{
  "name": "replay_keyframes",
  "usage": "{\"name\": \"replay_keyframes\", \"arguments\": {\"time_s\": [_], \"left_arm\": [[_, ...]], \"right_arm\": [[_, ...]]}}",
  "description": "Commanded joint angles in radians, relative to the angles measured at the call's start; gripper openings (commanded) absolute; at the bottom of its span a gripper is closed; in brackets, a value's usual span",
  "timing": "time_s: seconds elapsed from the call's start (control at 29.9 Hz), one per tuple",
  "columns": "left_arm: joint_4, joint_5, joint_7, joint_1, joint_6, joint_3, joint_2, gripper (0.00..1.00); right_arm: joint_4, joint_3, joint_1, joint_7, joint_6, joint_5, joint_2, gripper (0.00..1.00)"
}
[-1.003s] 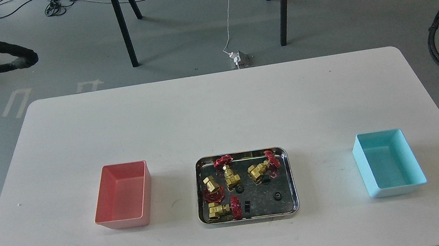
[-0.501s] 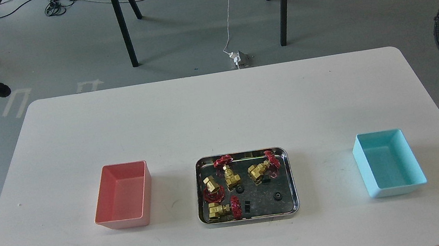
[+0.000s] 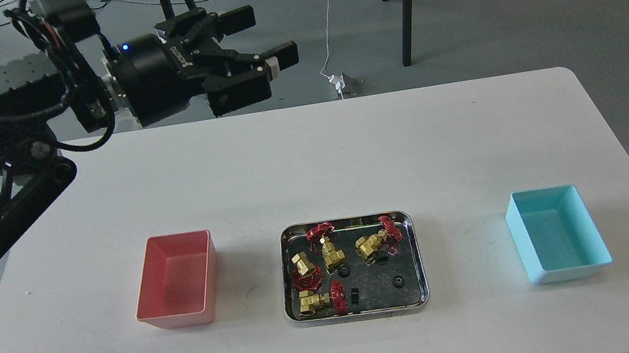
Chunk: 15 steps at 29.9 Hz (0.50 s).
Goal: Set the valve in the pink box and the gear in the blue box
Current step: 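Move the left gripper over the tray toward a brass valve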
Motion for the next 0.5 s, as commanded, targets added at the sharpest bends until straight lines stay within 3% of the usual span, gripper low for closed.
{"name": "replay_keyframes", "arguments": {"time_s": [0.0, 0.13, 0.47], "left_arm": [[0.008, 0.234, 0.016, 0.008, 0.132, 0.144, -0.030, 1.00], [0.018, 0.234, 0.057, 0.064, 0.148, 0.209, -0.050, 1.00], [0.079, 0.234, 0.073, 0.149, 0.129, 0.312, -0.099, 1.00]], "right_arm": [[-0.005, -0.001, 0.033, -0.023, 0.000, -0.026, -0.008, 0.99], [0.001, -0.001, 0.044, -0.040, 0.000, -0.026, -0.043, 0.99], [0.009, -0.001, 0.046, -0.040, 0.000, -0.026, -0.050, 0.99]]}}
